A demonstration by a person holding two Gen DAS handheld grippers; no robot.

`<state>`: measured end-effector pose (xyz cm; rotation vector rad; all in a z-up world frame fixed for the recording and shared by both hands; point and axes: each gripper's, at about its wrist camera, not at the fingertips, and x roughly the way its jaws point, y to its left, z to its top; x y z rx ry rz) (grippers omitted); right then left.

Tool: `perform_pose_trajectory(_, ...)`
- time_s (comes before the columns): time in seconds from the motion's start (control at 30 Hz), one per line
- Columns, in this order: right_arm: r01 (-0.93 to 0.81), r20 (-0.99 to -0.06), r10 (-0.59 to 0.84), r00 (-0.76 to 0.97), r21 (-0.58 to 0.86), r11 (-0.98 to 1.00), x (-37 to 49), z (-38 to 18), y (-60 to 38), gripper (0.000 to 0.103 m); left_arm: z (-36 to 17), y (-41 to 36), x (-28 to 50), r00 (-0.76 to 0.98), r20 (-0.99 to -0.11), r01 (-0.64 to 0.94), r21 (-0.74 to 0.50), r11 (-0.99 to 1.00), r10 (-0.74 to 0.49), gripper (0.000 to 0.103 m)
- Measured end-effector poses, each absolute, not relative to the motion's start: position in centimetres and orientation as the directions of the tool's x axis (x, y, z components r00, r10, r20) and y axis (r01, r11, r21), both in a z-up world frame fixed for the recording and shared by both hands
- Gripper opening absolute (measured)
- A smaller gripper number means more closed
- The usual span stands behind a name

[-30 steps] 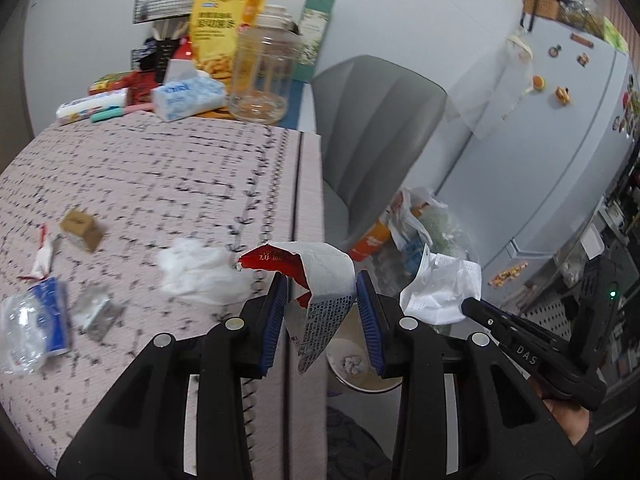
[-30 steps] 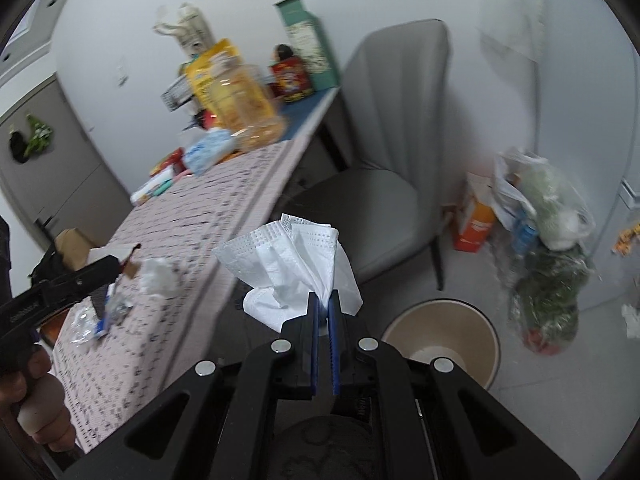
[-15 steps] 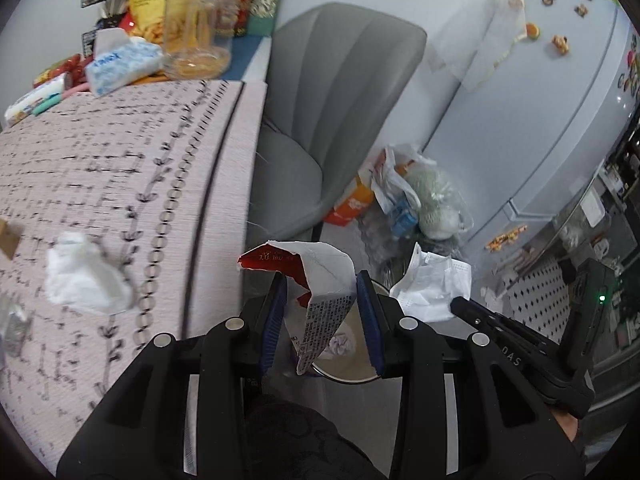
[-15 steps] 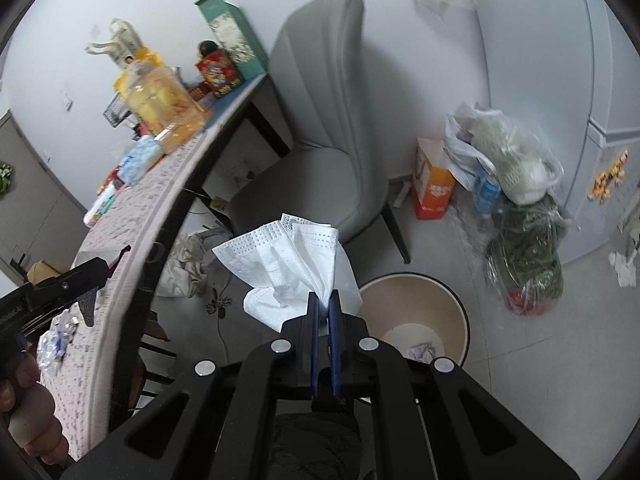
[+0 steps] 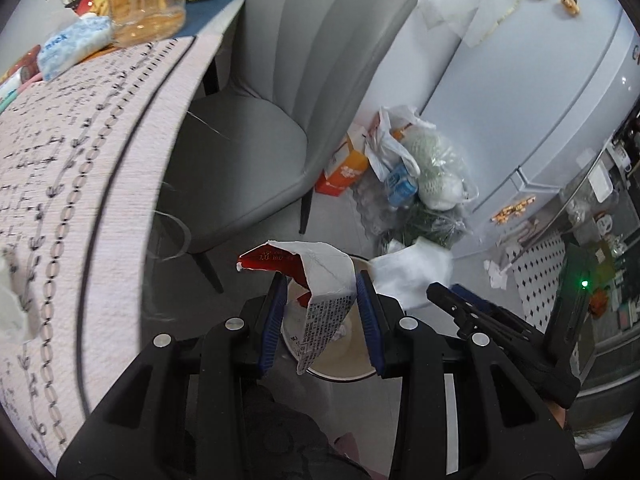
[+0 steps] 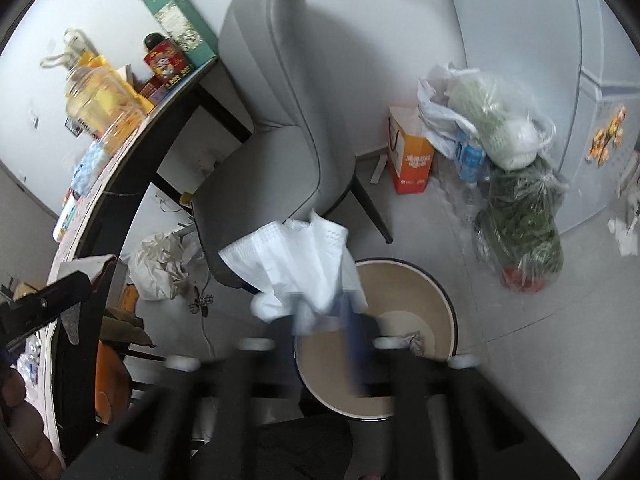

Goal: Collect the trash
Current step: 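Carry both items to the trash bin and open both grippers, then return to the table and grasp a small white paper with the left gripper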

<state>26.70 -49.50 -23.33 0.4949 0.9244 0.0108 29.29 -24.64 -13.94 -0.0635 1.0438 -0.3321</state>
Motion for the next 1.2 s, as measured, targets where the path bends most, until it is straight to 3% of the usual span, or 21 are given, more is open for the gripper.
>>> perform_pose_trajectory(0.43,0.274,-0.781,0.188,0.596,0.418,0.866,23.2,-25.0,-53.9,0.057,-16.6,-29.9,30.7,0.366,-0.853,0.315,-0.262,0.912,-0.372,0.038)
perform_pose_trajectory(0.47,0.278,-0.779,0.183,0.599,0.417,0.865,23.0,-24.8,-54.1,0.057,-16.5,-30.1,30.7,0.363,-0.848,0.321,-0.276,0.906,-0.387,0.046)
perform_pose_trajectory(0.5,0.281,-0.777,0.179,0.604,0.417,0.864,22.7,-24.6,-54.4,0.057,-16.5,-30.4,30.7,0.362,-0.843,0.324,-0.286,0.902,-0.397,0.065)
perform_pose_trajectory(0.6,0.283,-0.770,0.171,0.615,0.418,0.863,22.3,-23.9,-54.7,0.057,-15.7,-30.4,30.5,0.398,-0.820,0.323,-0.295,0.899,-0.412,0.082)
perform_pose_trajectory(0.9,0.234,-0.746,0.189,0.639,0.422,0.876,22.9,-21.7,-52.5,0.058,-12.9,-27.1,29.6,0.464,-0.791,0.277,-0.298,0.914,-0.398,0.092)
perform_pose_trajectory(1.2,0.186,-0.720,0.178,0.671,0.396,0.899,22.6,-18.0,-49.5,0.075,-8.8,-22.4,26.9,0.551,-0.741,0.231,-0.308,0.923,-0.385,0.095)
